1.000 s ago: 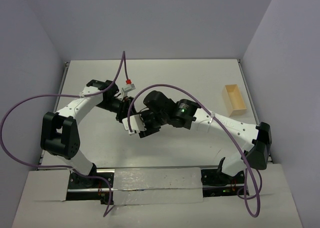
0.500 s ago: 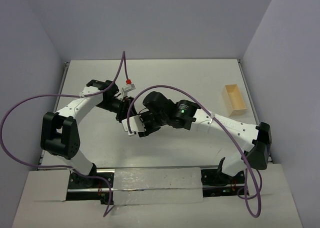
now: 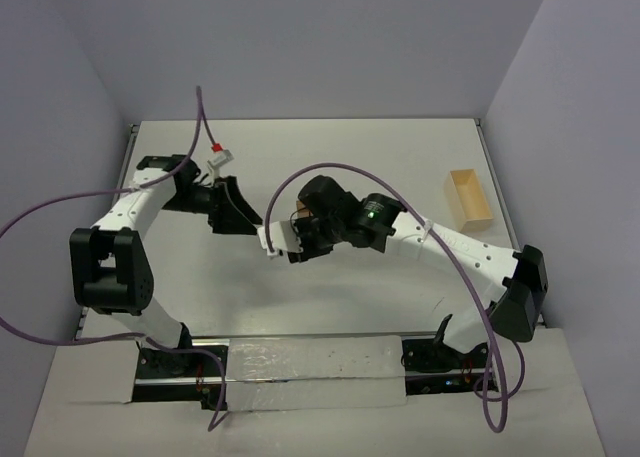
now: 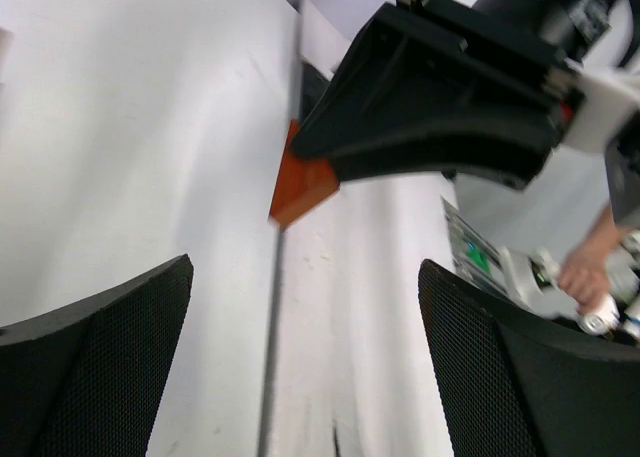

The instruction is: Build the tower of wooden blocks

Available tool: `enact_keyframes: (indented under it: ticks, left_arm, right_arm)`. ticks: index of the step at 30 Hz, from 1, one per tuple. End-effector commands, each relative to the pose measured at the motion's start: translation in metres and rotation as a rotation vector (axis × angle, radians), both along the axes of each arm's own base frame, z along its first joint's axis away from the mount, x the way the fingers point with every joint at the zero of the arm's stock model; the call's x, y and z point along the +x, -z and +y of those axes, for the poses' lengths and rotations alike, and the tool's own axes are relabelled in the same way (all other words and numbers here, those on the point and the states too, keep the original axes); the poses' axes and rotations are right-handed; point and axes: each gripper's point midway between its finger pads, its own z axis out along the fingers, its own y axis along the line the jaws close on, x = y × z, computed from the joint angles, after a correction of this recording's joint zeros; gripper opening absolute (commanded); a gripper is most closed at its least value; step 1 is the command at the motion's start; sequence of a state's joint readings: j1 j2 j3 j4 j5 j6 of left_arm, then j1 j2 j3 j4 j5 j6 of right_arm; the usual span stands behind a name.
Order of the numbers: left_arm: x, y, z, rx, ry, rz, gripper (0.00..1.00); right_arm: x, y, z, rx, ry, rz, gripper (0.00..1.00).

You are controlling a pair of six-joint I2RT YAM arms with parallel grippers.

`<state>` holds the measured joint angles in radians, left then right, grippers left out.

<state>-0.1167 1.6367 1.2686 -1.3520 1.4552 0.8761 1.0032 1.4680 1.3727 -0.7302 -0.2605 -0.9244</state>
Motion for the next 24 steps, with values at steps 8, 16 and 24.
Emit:
enact_keyframes:
  ticks: [8, 16, 24]
  left_arm:
    - [0.039, -0.001, 0.039, 0.053, -0.112, -0.235, 0.99]
    - [0.043, 0.016, 0.052, 0.175, -0.164, -0.350, 0.99]
    - [0.073, 0.014, 0.078, 0.418, -0.400, -0.595, 0.99]
  right_arm:
    - [0.073, -0.033, -0.039, 0.087, 0.099, 0.116, 0.01]
    - [0.102, -0.027, -0.033, 0.181, 0.095, 0.148, 0.01]
    - [0.112, -0.022, -0.024, 0.231, 0.052, 0.207, 0.01]
